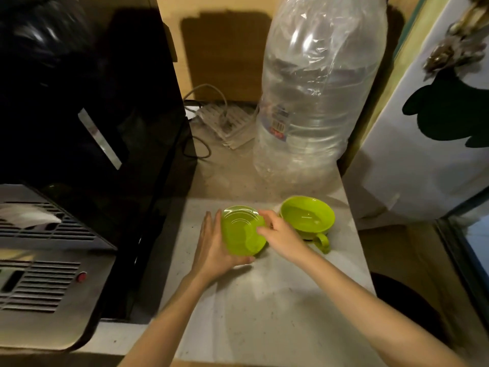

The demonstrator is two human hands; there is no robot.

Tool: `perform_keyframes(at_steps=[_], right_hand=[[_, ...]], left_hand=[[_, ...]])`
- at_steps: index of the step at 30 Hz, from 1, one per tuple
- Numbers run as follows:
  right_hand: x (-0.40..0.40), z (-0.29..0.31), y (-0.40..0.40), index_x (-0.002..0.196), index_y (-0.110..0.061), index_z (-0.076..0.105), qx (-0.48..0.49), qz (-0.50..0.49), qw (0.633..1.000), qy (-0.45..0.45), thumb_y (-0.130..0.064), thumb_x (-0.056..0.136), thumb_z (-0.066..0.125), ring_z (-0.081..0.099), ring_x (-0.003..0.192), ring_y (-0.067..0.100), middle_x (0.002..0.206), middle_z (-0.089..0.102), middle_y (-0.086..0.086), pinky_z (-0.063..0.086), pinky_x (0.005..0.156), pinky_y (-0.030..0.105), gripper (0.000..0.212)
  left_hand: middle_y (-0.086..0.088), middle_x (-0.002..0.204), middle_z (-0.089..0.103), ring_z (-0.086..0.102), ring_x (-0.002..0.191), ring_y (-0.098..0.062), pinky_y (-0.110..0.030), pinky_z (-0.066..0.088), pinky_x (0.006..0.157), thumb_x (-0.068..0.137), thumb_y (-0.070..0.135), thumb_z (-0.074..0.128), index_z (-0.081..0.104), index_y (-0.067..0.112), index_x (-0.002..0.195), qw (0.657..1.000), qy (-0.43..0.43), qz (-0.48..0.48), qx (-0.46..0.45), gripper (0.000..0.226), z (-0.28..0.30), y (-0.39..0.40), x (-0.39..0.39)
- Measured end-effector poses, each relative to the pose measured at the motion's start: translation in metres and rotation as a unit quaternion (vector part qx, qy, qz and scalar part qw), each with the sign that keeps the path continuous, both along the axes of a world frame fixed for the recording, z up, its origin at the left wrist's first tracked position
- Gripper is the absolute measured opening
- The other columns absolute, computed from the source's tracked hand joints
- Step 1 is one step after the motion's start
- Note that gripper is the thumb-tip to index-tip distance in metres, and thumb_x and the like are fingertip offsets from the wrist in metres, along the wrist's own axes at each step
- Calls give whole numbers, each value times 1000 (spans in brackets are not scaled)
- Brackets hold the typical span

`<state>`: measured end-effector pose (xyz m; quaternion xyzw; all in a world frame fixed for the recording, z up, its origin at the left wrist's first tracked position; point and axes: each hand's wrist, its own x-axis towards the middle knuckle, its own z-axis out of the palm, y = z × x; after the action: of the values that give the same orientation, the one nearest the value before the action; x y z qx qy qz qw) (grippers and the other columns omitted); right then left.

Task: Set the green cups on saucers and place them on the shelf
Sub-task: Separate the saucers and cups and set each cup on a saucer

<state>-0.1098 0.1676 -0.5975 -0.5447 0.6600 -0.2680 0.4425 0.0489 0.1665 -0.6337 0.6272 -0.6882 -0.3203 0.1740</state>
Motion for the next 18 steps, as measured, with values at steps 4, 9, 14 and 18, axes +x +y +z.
perform_keyframes(at_steps=[4, 9, 14, 18], right_hand=[[5, -7, 2, 140, -8, 34, 19, 17, 999, 20, -8, 88, 50, 40, 132, 24, 143, 44, 11, 32, 102, 26, 55], [7, -13, 5, 144, -9, 26, 40, 1, 999, 6, -11, 89, 51, 36, 135, 25, 148, 37, 11, 29, 109, 31, 61], [7, -16, 8, 145, -9, 26, 43, -13, 999, -12, -12, 88, 52, 34, 137, 25, 149, 36, 11, 28, 114, 37, 63], [7, -16, 16, 142, -10, 31, 21, -28, 998, -47, -10, 86, 54, 42, 132, 24, 143, 44, 11, 33, 111, 41, 61]], left_hand=[[-11, 157, 8, 2, 146, -23, -38, 18, 115, 45, 50, 84, 3, 16, 146, 1000, 14, -8, -16, 134, -3, 4, -3], [-10, 152, 22, 20, 141, -24, -37, 29, 110, 43, 50, 85, 12, 14, 144, 999, 25, 4, -31, 130, -7, 4, -3], [-9, 143, 37, 33, 133, -25, -39, 33, 109, 39, 55, 83, 23, 11, 140, 997, 18, 2, -71, 126, -7, 2, -1], [-7, 141, 39, 32, 134, -26, -46, 35, 108, 36, 58, 81, 26, 14, 140, 997, 11, 16, -79, 126, -10, 7, 1]])
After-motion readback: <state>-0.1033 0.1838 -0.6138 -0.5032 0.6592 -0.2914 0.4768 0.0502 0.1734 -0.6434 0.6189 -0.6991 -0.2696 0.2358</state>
